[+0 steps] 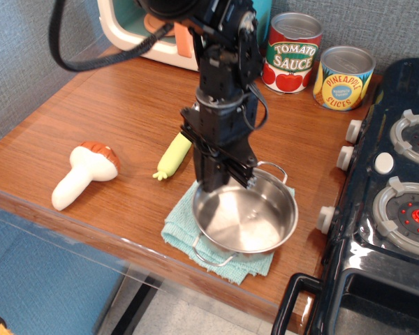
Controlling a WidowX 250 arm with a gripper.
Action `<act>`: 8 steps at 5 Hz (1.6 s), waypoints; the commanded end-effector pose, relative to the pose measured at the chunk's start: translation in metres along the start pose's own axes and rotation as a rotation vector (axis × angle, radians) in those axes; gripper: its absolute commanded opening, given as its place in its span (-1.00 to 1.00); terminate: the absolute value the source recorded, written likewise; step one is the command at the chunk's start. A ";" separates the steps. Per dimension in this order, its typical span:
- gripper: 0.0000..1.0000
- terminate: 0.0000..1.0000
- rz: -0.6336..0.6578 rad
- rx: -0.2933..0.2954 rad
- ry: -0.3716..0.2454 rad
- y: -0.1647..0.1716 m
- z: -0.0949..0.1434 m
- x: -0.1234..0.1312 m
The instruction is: Move the pot so its in front of the microwave
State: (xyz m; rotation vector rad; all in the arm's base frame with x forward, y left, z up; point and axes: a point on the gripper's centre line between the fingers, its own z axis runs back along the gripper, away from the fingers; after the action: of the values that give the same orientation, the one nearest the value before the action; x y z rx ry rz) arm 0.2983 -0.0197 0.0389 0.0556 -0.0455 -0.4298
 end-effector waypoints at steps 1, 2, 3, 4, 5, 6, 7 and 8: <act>-1.00 -1.00 0.078 0.062 -0.160 0.050 0.082 0.008; -1.00 -1.00 0.195 0.111 -0.149 0.096 0.099 0.010; -1.00 -1.00 0.344 0.152 -0.095 0.149 0.085 0.004; -1.00 -1.00 0.488 0.179 -0.012 0.199 0.060 -0.007; -1.00 -1.00 0.540 0.174 0.028 0.224 0.043 -0.010; -1.00 -1.00 0.538 0.174 0.064 0.227 0.032 -0.006; -1.00 -1.00 0.537 0.170 0.072 0.227 0.022 -0.005; -1.00 -1.00 0.554 0.183 0.031 0.230 0.016 -0.006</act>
State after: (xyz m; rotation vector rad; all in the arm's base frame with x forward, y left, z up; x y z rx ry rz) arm 0.3969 0.1887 0.0497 0.2065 -0.0197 0.1148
